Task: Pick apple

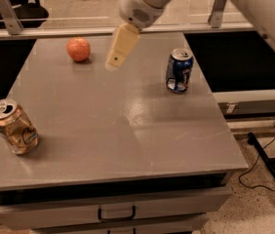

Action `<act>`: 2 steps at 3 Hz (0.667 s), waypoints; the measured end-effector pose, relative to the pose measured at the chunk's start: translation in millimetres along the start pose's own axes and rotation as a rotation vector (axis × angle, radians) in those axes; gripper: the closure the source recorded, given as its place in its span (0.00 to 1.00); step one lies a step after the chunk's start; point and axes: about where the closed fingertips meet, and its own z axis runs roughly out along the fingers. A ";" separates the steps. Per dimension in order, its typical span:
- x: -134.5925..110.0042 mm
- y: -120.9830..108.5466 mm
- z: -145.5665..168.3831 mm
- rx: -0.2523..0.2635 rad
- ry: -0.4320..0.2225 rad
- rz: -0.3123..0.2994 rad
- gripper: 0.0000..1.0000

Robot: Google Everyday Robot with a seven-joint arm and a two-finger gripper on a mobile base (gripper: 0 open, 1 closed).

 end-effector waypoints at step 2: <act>-46.1 -22.1 54.1 0.022 -0.069 0.034 0.00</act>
Offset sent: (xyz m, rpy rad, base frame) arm 0.0300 0.0500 -0.0071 0.0595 -0.0084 -0.0080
